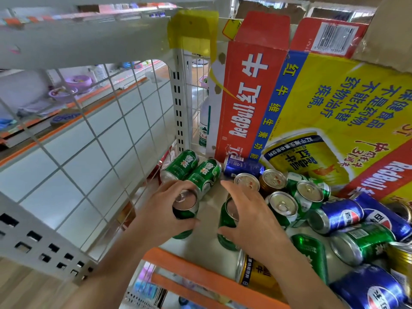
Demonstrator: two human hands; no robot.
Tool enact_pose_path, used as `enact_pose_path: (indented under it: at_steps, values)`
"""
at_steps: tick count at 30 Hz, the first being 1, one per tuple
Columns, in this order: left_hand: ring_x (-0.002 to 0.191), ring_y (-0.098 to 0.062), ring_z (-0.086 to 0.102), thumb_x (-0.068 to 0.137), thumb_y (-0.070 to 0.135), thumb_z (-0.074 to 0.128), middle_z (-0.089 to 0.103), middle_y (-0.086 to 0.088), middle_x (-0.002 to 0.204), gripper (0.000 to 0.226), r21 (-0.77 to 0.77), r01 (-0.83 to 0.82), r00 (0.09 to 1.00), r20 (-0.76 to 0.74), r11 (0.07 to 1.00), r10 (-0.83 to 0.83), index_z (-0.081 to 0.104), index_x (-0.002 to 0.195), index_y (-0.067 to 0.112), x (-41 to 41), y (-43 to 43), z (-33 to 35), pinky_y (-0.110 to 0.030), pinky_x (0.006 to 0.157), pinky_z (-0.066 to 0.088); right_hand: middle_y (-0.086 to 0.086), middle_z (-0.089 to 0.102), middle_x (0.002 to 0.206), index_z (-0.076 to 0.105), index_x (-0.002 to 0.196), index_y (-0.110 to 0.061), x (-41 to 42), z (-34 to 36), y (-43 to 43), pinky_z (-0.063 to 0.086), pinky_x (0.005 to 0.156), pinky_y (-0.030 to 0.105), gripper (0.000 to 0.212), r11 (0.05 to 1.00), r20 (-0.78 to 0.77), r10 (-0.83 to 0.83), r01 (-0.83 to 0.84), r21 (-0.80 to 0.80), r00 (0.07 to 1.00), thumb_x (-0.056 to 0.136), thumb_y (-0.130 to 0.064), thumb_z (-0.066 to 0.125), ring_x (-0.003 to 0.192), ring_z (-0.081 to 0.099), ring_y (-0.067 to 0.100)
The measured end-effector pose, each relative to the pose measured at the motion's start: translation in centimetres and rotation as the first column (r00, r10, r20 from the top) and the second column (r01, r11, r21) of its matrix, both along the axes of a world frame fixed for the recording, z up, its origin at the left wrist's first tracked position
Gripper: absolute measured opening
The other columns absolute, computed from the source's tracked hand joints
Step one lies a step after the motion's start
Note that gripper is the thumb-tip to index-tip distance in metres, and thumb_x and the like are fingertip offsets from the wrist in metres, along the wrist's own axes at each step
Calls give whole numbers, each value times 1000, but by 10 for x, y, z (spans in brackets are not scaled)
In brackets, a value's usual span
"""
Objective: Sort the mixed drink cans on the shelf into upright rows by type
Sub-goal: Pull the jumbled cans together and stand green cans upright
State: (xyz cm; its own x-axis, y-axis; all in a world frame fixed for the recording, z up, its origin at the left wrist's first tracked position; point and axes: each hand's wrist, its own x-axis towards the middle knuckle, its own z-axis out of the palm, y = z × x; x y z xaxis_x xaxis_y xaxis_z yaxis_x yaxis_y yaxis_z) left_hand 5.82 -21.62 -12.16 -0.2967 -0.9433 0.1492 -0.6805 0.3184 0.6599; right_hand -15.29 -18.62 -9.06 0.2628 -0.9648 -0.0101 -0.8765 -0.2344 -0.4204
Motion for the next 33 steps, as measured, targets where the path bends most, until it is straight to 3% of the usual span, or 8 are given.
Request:
enact_pose_path:
  at_steps: [5, 14, 18, 20, 23, 26, 29, 33]
  values:
    - [111, 9, 48, 55, 75, 68, 48, 31, 122, 73, 51, -15, 996, -87, 999, 20, 42, 119, 52, 6, 4, -9, -11, 86, 37, -9, 35, 149, 24, 150, -31, -8, -2, -2, 30, 107, 25, 82, 997, 93, -53, 48, 55, 994, 82, -44, 68, 135, 30, 10]
    - [105, 15, 51, 59, 65, 71, 54, 36, 109, 65, 18, -62, 988, -143, 998, 64, 46, 118, 53, -1, 7, -9, -10, 82, 40, -10, 49, 135, 40, 141, -30, -2, 4, -7, 39, 101, 25, 69, 997, 113, -1, -8, 80, 994, 79, -31, 69, 123, 43, 8]
    - [108, 16, 50, 61, 66, 67, 54, 40, 111, 61, 58, -24, 983, -179, 998, 34, 45, 117, 54, -1, 2, -1, -11, 80, 42, -13, 48, 134, 39, 140, -35, -6, 9, -13, 40, 97, 25, 65, 993, 93, 14, -25, 115, 996, 82, -41, 68, 118, 44, 6]
    - [102, 14, 55, 64, 66, 60, 60, 32, 105, 51, 89, -31, 964, -260, 996, 53, 48, 112, 53, -4, -2, 9, -11, 76, 44, -14, 51, 129, 43, 136, -36, -6, 14, -18, 44, 94, 26, 59, 994, 99, 4, -14, 108, 995, 82, -51, 64, 112, 46, 4]
    - [91, 7, 60, 82, 48, 65, 62, 23, 98, 35, 90, -121, 948, -283, 989, 142, 57, 114, 38, -10, -19, 26, -19, 80, 48, -12, 55, 122, 49, 131, -31, 1, 23, -35, 46, 94, 29, 48, 998, 65, -26, 22, 65, 998, 88, -51, 59, 109, 50, 7]
    - [88, -4, 59, 91, 34, 62, 64, 10, 102, 32, 3, -251, 967, -46, 968, 251, 61, 120, 21, -13, -51, 34, -18, 76, 44, -4, 59, 112, 56, 120, -23, 12, 29, -59, 48, 90, 36, 35, 999, 20, -33, 33, -2, 999, 91, -44, 57, 101, 54, 15]
    - [107, -22, 57, 93, 31, 60, 58, -8, 125, 40, 44, -263, 925, 295, 964, 239, 55, 130, 16, -15, -87, 35, -31, 86, 43, 3, 57, 111, 55, 121, -15, 25, 27, -86, 46, 80, 33, 32, 1000, -88, -6, 6, -2, 996, 93, -31, 56, 99, 55, 21]
    - [94, -18, 57, 91, 28, 62, 62, -8, 113, 33, 99, -190, 861, 494, 977, 118, 59, 120, 13, -26, -124, 20, -27, 77, 45, 11, 57, 116, 50, 129, -10, 40, 16, -118, 43, 77, 33, 36, 990, -211, 3, 26, 136, 977, 94, -19, 56, 97, 54, 25]
